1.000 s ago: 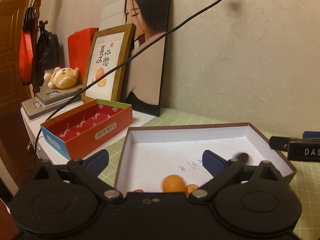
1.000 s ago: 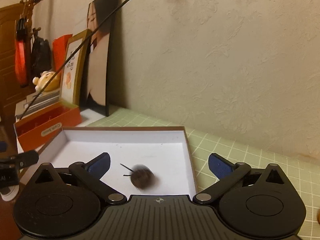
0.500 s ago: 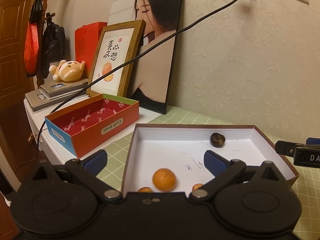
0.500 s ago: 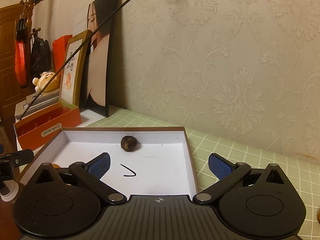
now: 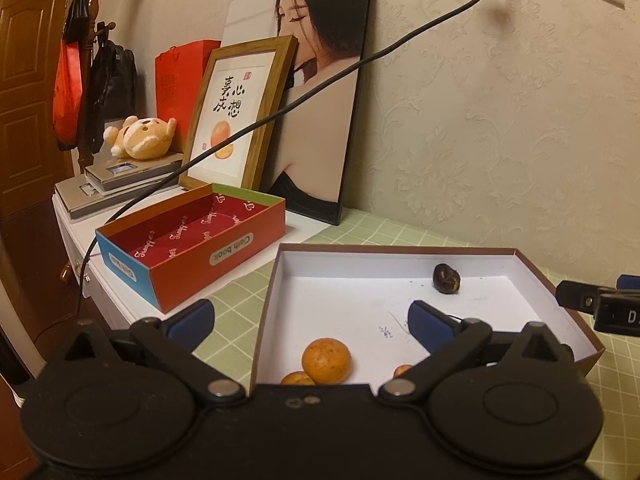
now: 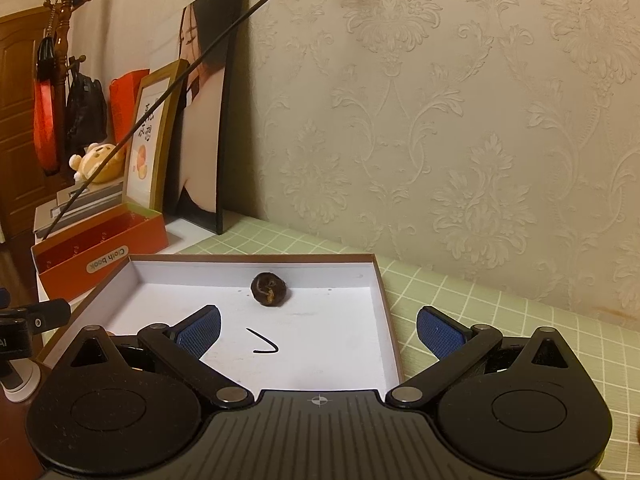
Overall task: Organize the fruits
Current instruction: 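Move both open grippers back from the box to the remaining fruit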
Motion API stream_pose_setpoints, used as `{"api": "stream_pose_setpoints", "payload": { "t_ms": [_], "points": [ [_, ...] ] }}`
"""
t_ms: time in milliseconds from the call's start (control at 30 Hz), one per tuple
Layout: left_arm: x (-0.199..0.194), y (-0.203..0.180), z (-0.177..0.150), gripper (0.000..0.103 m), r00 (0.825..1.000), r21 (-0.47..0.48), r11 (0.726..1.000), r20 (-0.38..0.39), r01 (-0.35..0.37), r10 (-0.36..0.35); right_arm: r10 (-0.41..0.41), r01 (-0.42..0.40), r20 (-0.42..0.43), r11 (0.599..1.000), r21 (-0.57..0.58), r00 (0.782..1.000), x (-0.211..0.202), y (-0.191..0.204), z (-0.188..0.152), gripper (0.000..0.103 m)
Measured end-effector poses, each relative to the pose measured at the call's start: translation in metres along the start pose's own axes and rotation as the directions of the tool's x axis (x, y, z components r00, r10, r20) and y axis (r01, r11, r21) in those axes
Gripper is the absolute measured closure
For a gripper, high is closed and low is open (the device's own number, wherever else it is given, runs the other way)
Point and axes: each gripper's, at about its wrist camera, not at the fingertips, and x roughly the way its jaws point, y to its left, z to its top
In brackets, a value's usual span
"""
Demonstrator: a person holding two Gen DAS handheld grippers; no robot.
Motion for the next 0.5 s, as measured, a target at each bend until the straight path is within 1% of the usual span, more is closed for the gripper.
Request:
{"api": "stream_pose_setpoints", "payload": {
  "t_ms": [300, 433, 500],
  "points": [
    [-0.0002, -0.0009, 0.0, 0.006, 1.0, 0.006, 1.0, -0.004, -0.013, 0.013, -0.008, 0.008, 0.01, 1.0, -0.004, 1.0, -0.0026, 0.0016, 0.0006, 0.0],
    [-0.0023, -0.0025, -0.0005, 0.006, 1.0, 0.016, 0.999, 0.004, -0.029, 0.029, -0.01, 0.01, 0.012, 1.0, -0.006, 1.0, -0.0042, 0.0006, 0.0009, 0.0],
    [-0.0032, -0.0044, -0.0005, 0.006, 1.0, 0.014, 1.0, 0.001, -0.018, 0.018, -0.012, 0.012, 0.014, 1.0, -0.007, 1.0, -0.0053, -0.0001, 0.0011, 0.0]
  ]
}}
